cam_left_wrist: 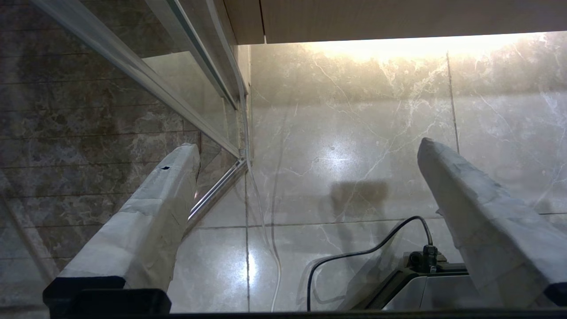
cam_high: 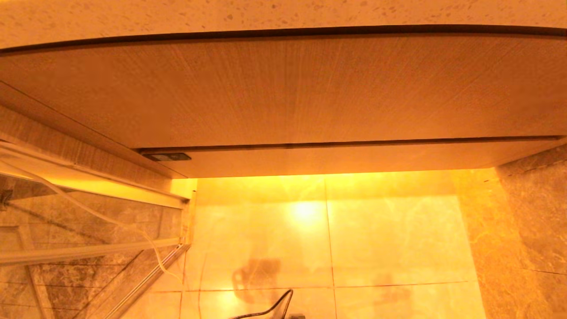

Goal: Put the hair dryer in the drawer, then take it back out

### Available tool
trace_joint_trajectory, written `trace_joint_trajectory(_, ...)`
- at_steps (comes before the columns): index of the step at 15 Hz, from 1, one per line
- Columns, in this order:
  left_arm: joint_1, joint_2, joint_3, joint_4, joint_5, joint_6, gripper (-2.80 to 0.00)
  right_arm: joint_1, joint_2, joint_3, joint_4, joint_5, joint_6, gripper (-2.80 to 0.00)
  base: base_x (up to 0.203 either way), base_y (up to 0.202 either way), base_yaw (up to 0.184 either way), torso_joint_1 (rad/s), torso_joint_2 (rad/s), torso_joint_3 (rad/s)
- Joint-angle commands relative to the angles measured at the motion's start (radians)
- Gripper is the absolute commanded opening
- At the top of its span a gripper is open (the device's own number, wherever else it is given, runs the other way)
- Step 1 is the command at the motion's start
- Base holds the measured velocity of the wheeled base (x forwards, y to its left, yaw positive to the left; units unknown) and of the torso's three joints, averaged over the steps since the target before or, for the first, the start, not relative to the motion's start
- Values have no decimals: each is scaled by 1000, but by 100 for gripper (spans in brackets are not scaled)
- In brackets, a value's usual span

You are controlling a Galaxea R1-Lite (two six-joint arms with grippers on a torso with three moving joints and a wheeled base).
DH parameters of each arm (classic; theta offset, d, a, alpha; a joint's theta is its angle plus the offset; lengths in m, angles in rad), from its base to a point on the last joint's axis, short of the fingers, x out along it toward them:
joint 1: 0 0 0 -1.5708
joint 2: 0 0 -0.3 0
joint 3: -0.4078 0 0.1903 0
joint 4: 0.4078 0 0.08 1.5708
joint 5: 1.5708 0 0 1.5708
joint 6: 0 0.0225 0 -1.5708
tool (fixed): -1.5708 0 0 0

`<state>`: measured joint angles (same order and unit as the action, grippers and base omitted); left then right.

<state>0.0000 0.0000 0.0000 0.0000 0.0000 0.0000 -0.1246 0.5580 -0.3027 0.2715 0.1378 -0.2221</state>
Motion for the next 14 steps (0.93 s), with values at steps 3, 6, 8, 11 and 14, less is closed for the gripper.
trace_joint_trajectory(3,0,0,0,0,0,0,0,110,-335,181,-76,-58,67,-280,0,0,0,0,0,0)
trace_joint_trajectory(6,0,0,0,0,0,0,0,135,-406,239,-166,-114,131,-280,0,0,0,0,0,0)
trace_joint_trajectory(8,0,0,0,0,0,0,0,134,-494,241,-167,-117,140,-280,0,0,0,0,0,0)
trace_joint_trajectory(11,0,0,0,0,0,0,0,134,-558,272,-198,-127,190,-280,0,0,0,0,0,0)
trace_joint_trajectory(14,0,0,0,0,0,0,0,134,-559,304,-272,-133,206,-280,0,0,0,0,0,0)
